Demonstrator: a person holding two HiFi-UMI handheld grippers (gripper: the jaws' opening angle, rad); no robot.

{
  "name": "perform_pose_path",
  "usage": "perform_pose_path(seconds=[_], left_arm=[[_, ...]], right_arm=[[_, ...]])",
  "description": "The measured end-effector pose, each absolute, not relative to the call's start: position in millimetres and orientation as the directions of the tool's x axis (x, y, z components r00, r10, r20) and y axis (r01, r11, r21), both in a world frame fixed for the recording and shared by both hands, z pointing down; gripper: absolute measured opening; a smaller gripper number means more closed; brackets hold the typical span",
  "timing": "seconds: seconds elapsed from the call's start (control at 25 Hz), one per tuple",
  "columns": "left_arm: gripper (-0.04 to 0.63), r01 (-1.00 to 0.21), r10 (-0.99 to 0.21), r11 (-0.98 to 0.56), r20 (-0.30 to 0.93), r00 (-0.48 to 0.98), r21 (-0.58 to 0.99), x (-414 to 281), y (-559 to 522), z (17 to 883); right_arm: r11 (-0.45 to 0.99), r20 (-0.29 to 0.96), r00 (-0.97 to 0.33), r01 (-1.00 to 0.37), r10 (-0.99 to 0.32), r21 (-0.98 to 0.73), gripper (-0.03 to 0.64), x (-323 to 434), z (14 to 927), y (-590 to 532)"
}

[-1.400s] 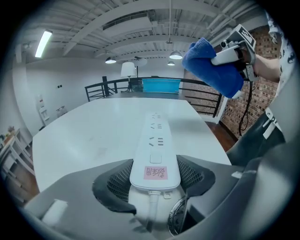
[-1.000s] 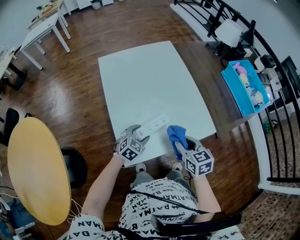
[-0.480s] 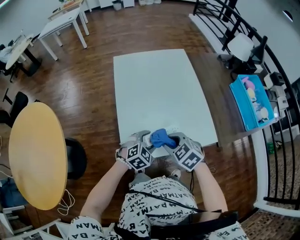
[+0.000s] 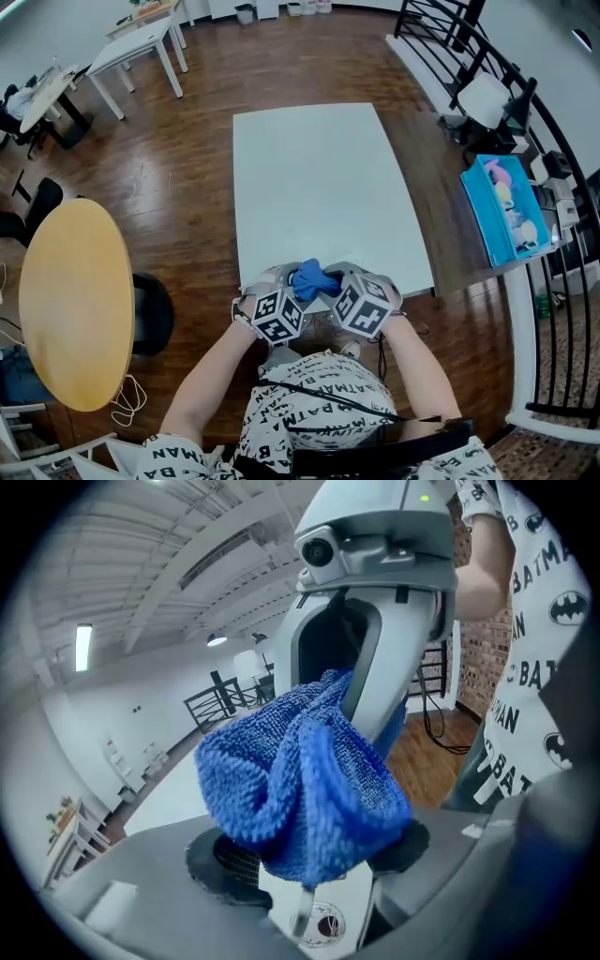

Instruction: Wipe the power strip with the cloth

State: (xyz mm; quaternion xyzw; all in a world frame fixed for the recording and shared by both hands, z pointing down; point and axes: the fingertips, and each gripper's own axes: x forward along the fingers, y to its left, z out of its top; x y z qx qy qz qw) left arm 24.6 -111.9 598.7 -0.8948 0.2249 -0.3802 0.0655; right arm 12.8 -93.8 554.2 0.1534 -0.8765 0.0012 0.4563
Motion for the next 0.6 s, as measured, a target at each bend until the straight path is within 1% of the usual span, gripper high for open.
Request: perform_pose_path(seconds=[0.28, 0.44, 0.6], left_arm=[[0.282, -0.374, -0.470, -0.881, 0.623, 0.625, -0.290, 26.7, -104.3, 587.4], [0.282, -0.398, -0.483, -0.874, 0.603, 0.636, -0.280, 15.6, -100.9, 578.6], [0.282, -0.408, -0.488, -0.870, 0.595, 0.639, -0.276, 7.3, -97.8, 573.4]], right_arm=[[0.926, 0.803, -0.484, -0.307, -0.349, 0.218, 0.121, 45.2, 545.9, -101.5], [0.892, 0.803, -0.428, -0.368, -0.414, 0.264, 0.121, 79.6, 539.1, -115.7], [0.835, 0.805, -0.339, -0.451, -0.487, 0.316, 0.121, 129.1, 536.5, -136.7]])
